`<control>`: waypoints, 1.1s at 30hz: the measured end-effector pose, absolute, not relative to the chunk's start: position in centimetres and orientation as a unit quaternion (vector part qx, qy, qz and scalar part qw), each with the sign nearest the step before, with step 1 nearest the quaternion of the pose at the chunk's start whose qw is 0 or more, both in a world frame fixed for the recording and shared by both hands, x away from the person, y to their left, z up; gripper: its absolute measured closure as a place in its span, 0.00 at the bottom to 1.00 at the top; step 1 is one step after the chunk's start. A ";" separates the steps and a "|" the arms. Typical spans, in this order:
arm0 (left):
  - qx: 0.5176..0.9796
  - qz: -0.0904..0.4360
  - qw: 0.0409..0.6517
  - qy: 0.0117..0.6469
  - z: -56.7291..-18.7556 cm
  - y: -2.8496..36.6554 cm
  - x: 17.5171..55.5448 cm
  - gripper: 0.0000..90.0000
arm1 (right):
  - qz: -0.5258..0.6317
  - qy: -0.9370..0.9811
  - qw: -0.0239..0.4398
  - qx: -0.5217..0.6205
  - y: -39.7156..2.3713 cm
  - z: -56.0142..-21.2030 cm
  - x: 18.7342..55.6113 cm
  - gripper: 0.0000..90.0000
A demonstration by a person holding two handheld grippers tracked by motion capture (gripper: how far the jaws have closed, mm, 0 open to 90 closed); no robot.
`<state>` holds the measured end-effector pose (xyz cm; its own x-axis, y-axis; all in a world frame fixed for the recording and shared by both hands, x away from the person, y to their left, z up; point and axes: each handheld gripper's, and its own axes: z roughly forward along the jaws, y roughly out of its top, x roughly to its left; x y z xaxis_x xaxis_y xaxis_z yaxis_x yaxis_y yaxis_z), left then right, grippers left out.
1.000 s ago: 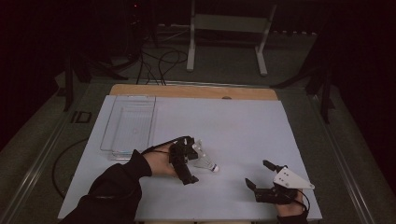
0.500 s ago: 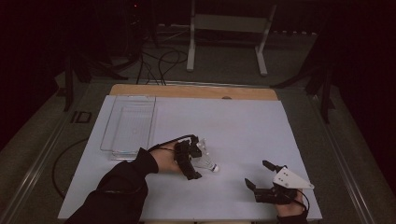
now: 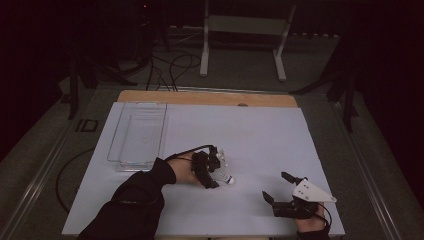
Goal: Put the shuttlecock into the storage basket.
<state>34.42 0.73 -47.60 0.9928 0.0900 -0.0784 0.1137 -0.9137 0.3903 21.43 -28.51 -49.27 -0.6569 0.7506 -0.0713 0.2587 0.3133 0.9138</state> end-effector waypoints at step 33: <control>0.977 -0.040 0.206 0.024 -45.8 -0.1 34.0 1.00 | 0.483 0.771 0.253 0.329 -28.5 -49.3 21.4 0.10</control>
